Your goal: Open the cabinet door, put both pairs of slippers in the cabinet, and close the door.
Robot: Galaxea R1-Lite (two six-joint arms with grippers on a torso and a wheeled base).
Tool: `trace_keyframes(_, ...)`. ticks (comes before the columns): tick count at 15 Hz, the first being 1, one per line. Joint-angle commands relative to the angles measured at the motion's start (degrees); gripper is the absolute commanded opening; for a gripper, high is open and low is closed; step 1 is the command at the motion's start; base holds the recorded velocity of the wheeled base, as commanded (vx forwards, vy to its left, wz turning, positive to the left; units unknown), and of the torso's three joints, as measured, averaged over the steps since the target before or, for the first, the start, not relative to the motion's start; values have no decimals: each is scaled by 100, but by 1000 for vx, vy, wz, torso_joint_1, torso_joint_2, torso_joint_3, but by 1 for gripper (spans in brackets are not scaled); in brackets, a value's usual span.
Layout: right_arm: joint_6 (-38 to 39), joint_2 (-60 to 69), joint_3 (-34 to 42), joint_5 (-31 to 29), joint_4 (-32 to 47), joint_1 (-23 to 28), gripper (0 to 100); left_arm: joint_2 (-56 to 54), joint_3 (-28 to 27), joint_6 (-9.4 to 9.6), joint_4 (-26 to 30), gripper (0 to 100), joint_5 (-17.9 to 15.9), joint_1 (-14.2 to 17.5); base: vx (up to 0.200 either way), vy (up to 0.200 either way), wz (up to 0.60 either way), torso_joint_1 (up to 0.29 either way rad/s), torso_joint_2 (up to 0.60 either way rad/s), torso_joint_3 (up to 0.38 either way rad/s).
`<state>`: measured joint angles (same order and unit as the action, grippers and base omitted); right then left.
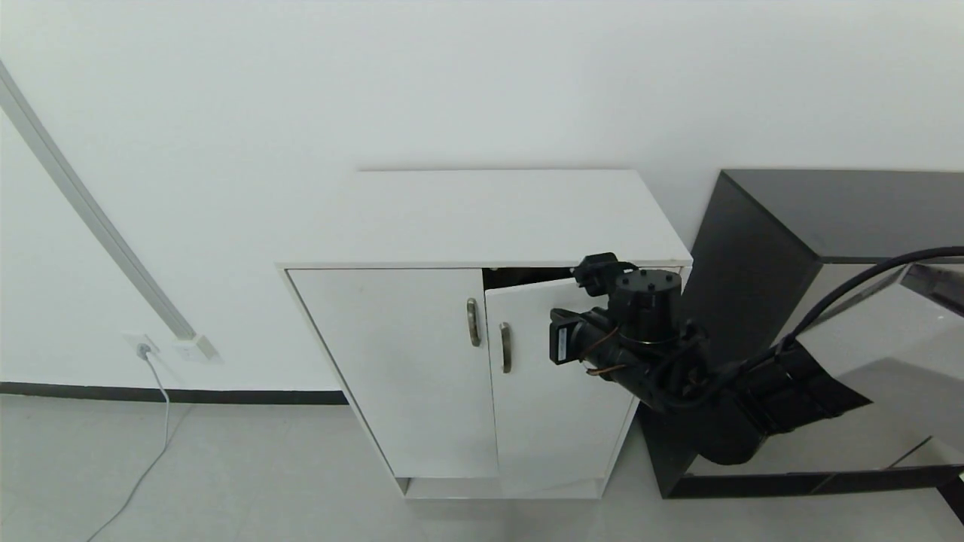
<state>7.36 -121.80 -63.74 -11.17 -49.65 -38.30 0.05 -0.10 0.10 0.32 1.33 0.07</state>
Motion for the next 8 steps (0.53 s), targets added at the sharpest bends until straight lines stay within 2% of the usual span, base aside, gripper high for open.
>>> trace_keyframes(1,2,-213,-305,0,114,77,0,-5,1,-1,3,0,-1,1,0,0,0,0,0,0)
trace_keyframes(8,2,-468,-753,0,272,200,0,-5,1,-1,3,0,-1,1,0,0,0,0,0,0)
